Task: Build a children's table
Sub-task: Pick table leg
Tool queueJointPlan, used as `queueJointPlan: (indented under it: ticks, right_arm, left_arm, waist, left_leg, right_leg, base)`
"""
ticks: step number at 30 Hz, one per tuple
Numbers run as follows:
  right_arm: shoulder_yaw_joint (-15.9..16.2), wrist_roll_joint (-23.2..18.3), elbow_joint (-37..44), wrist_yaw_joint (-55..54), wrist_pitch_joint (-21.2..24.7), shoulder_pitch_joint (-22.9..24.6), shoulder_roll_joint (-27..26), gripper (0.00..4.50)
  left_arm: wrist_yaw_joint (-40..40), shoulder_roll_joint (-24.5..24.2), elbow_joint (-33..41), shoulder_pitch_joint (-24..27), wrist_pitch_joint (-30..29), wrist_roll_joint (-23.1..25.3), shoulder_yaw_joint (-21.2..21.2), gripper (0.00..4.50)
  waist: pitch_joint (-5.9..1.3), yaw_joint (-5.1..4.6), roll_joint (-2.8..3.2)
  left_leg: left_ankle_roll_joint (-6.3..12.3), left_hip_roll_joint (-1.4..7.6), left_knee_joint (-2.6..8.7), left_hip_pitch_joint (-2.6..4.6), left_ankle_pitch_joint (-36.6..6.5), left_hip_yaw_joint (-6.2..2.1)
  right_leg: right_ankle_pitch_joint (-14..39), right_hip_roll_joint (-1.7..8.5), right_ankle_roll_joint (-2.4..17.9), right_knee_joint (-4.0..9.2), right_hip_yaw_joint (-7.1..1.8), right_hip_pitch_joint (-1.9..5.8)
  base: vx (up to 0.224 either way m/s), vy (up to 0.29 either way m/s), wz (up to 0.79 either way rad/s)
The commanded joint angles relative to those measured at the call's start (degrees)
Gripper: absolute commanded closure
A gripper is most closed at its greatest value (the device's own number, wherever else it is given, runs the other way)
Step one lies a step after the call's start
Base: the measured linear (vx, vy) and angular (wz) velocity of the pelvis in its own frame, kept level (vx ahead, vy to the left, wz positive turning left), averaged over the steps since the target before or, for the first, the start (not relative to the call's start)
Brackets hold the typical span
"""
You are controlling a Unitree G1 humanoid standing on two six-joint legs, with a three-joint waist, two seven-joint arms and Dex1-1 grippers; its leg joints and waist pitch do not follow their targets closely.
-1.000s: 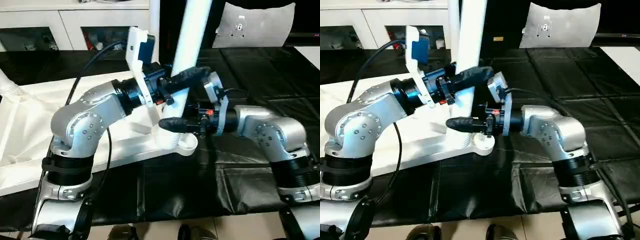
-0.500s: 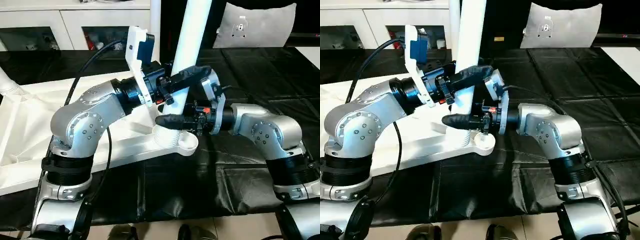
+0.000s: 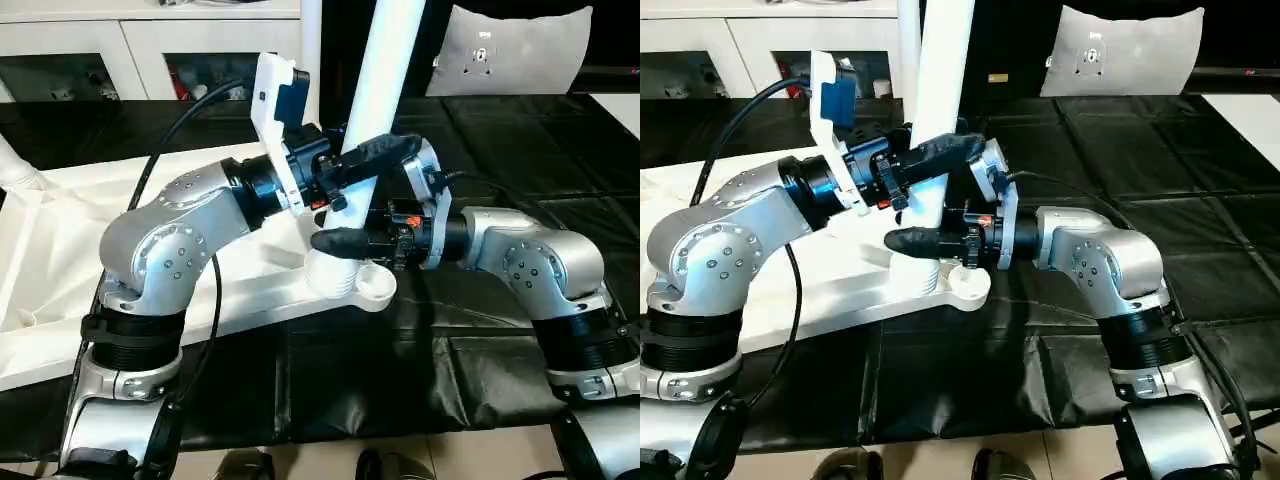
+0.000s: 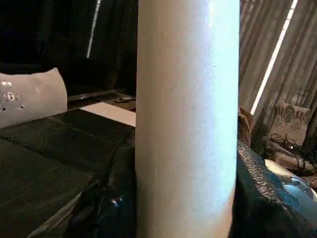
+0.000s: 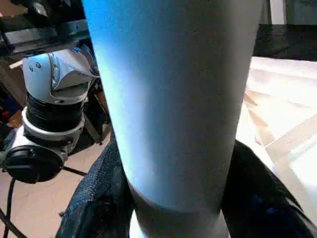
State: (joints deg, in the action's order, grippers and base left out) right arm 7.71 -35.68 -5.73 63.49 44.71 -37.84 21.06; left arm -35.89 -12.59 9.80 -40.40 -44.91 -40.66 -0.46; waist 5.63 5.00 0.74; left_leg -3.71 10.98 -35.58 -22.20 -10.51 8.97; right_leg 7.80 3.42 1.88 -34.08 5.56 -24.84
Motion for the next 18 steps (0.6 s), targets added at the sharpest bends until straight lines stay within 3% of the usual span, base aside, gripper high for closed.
queueJointPlan:
  ticks: [1, 6, 7, 8, 13, 17, 18]
  right_arm:
    - [0.55, 0.44, -0.27, 0.42, 0.24, 0.26, 0.47, 2.55]
    - [0.46, 1.47, -1.22, -0.63, -0.87, 0.15, -0.09, 2.57]
    - [0.40, 1.77, -1.74, -1.30, -1.01, 0.16, -0.40, 2.58]
    - [0.40, 1.88, -1.87, -1.56, -1.08, 0.22, -0.54, 2.58]
    - [-0.30, 1.69, -1.97, -3.09, -0.71, 0.73, -1.64, 2.59]
    - [-2.41, 1.15, -0.74, -7.25, -1.89, 2.39, -4.49, 2.59]
    - [-3.38, 0.88, -0.59, -8.80, -2.30, 2.78, -5.48, 2.59]
  left_arm:
    - [0.15, 0.20, 1.49, -0.51, 0.02, -0.33, -0.32, 2.65]
    - [3.82, 2.60, 1.37, -0.99, -1.07, -1.54, 1.22, 2.65]
    - [3.50, 3.93, 2.64, -0.80, -1.95, -4.37, 1.74, 2.09]
    - [3.14, 4.45, 3.51, -0.58, -1.98, -5.31, 1.60, 1.95]
    - [2.84, 7.59, 6.78, 1.03, -2.79, -8.48, -0.50, 1.60]
    - [4.32, 10.99, 7.50, 2.64, -0.13, -6.41, -2.37, 1.29]
    - [4.83, 11.60, 7.39, 2.79, 0.80, -5.77, -2.36, 1.14]
  waist:
    - [-5.31, -0.03, -0.95]
    - [-5.35, 0.02, -1.09]
    - [-5.34, -0.01, -1.14]
    - [-5.36, 0.07, -1.08]
    - [-5.31, 0.04, -1.14]
    - [-5.21, 0.02, -1.17]
    - [-5.30, 0.11, -0.77]
  left_leg:
    - [3.14, 1.26, 3.50, 0.37, -4.58, 0.08]
    - [3.21, 1.16, 3.40, 0.26, -4.38, 0.18]
    - [3.25, 1.15, 3.39, 0.22, -4.22, 0.21]
    - [3.25, 1.10, 3.35, 0.23, -4.23, 0.20]
    - [3.68, 1.31, 3.43, 0.20, -4.43, 0.13]
    - [3.67, 1.14, 3.45, 0.13, -4.62, 0.19]
    - [3.57, 1.19, 3.47, 0.16, -4.65, 0.08]
  right_leg:
    - [21.53, 3.84, 5.15, 4.24, -2.66, 4.46]
    - [21.11, 3.81, 5.41, 4.25, -2.68, 4.57]
    - [21.21, 3.84, 5.47, 4.24, -2.67, 4.58]
    - [21.33, 3.82, 5.52, 4.25, -2.63, 4.55]
    - [21.01, 3.81, 5.85, 4.29, -2.62, 4.48]
    - [22.55, 3.79, 4.74, 4.62, -2.59, 4.50]
    - [22.86, 3.89, 4.56, 4.64, -2.57, 4.49]
  base:
    - [0.000, 0.000, 0.00]
    - [0.000, 0.000, 0.00]
    - [0.000, 0.000, 0.00]
    - [0.000, 0.000, 0.00]
    - [0.000, 0.000, 0.00]
    - [0.000, 0.000, 0.00]
    - [0.000, 0.000, 0.00]
